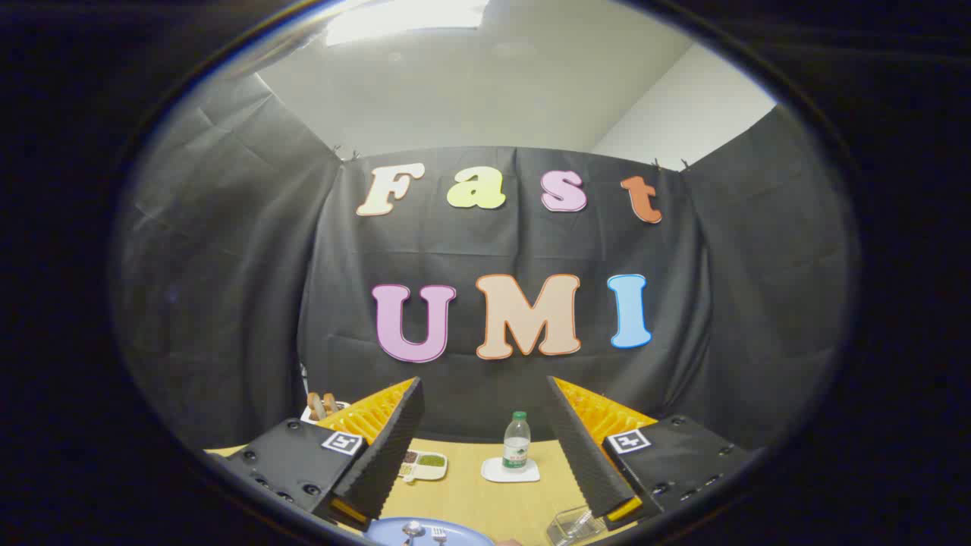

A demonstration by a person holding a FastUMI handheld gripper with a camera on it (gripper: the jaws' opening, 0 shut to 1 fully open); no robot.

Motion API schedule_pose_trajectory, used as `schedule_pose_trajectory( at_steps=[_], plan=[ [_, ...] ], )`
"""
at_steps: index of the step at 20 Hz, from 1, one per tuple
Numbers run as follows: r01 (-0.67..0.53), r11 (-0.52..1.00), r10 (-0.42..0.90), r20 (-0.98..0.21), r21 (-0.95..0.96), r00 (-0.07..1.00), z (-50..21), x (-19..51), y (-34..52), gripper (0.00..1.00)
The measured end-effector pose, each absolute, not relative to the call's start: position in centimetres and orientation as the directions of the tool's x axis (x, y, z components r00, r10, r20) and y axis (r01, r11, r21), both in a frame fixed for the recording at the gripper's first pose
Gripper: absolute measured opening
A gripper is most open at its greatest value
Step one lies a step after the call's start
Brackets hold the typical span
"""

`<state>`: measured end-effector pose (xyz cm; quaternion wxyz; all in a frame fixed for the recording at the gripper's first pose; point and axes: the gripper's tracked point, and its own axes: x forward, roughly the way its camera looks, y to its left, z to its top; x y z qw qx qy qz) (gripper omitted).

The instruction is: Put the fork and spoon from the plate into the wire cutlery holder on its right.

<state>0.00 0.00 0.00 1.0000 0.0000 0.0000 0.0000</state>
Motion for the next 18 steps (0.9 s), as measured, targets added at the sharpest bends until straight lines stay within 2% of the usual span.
schedule_pose_trajectory(
  at_steps=[18],
  plan=[
    [-0.036, 0.999, 0.036, -0.006, -0.013, 0.999, 0.3, 0.9, 1.4, 1.00]
  ],
)
